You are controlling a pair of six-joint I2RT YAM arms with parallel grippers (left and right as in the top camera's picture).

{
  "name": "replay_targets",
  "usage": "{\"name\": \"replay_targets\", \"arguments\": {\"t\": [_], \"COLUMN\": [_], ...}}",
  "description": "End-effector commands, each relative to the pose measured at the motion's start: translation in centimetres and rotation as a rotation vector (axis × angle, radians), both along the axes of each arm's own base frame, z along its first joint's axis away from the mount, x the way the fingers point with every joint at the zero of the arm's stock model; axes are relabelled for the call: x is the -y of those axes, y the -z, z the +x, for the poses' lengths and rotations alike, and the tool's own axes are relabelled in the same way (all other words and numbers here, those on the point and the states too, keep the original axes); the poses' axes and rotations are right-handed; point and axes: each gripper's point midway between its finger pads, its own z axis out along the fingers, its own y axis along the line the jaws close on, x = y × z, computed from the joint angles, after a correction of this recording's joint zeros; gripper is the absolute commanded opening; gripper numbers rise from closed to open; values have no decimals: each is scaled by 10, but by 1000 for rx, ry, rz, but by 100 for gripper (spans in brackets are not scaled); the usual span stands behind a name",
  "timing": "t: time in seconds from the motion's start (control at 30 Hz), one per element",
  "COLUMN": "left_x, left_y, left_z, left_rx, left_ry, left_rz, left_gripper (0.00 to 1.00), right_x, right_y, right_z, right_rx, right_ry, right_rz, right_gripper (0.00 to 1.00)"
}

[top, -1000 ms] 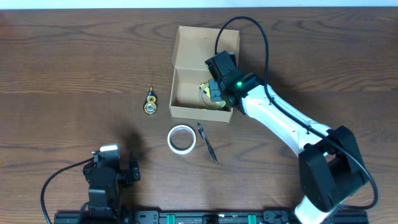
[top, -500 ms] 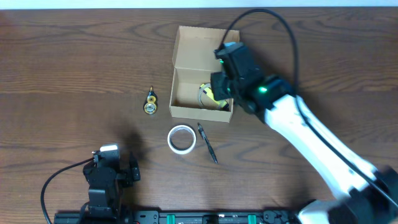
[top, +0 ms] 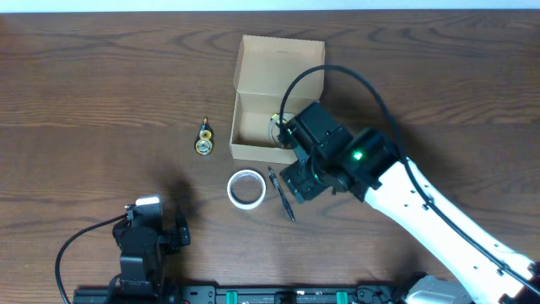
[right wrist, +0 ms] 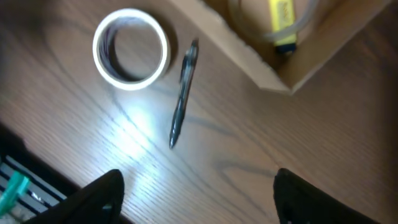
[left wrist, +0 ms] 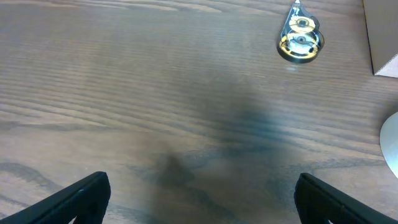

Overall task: Pack container
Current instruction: 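Move the right gripper down to the black pen and grasp it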

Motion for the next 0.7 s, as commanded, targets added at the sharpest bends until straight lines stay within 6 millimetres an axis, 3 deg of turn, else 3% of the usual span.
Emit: {"name": "replay_targets", "arguments": {"t": [0.0,0.27,0.37,0.5,0.67], "left_x": [-2,-2,-2,-2,-2], "left_y": [10,10,10,10,10], "left_z": [-3,-3,-3,-3,-3], "left_rx": [-26,-26,-26,-26,-26], "left_ry": [-6,-6,-6,-6,-6], "left_rz": [6,6,6,6,6], "left_gripper": [95,95,95,95,96], "right_x": [-3,-2,-5,-8,-8], "right_y": [27,95,114,125,141], "right_z": [-17,-36,-34,-32,-32], "right_rx": [-75,-233,-252,-265,-297], "right_ry": [-163,-175,-175,-175,-173], "right_rz": [-34,-71,-79,-86,-111], "right_gripper": [79,76,57,66,64]}}
